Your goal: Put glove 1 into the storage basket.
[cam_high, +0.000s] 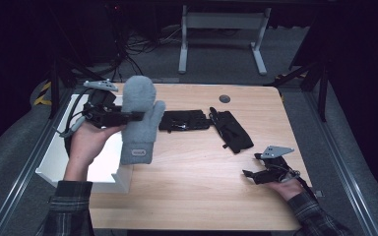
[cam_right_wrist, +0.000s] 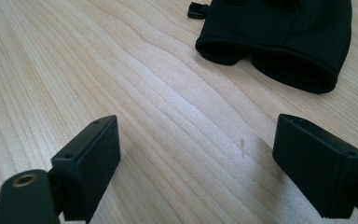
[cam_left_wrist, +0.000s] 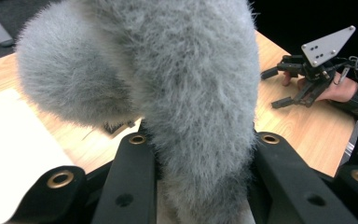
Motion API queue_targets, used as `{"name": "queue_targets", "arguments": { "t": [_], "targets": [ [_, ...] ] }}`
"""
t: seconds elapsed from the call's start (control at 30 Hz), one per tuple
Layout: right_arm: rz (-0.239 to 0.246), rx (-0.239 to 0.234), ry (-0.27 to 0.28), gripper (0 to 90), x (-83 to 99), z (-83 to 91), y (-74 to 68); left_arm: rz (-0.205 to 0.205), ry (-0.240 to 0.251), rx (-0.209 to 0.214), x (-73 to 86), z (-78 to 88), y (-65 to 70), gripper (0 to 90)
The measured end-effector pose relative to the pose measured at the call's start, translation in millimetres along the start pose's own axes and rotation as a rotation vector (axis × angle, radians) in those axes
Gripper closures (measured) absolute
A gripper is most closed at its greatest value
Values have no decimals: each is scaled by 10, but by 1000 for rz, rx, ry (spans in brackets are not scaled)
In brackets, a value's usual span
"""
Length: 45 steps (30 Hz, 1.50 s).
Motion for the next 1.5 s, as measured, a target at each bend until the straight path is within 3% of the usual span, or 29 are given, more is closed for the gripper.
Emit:
{"name": "queue_targets", "arguments": {
  "t": [0.3, 0.5, 0.73, 0.83, 1.03, 1.5],
  "targets": [
    [0, 1, 0, 156, 0, -1, 1, 27, 62, -19, 26, 382, -138, 718],
    [-1, 2, 0, 156, -1, -1, 2, 29, 83, -85, 33, 699, -202, 719],
    [-1, 2, 0, 156, -1, -2, 3, 69, 74, -123, 222, 846, -355, 719],
    [-2, 4, 1, 156, -3, -4, 5, 103, 63, -142, 395, 904, -489, 719],
    [-3, 6, 1, 156, -5, -6, 7, 139, 33, -141, 616, 835, -612, 719],
    [-4, 7, 0, 156, -6, -9, 10, 253, -102, -109, 1177, 242, -1010, 718]
  ]
}}
Point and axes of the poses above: each handheld gripper's, and its own axes: z roughly backward along the jaws, x roughly out of its underside, y roughly to its right, the point moved 9 cm from there along -z, roughly forward along the jaws, and after that the axes turned 9 degrees about x, right-handed, at the moved point
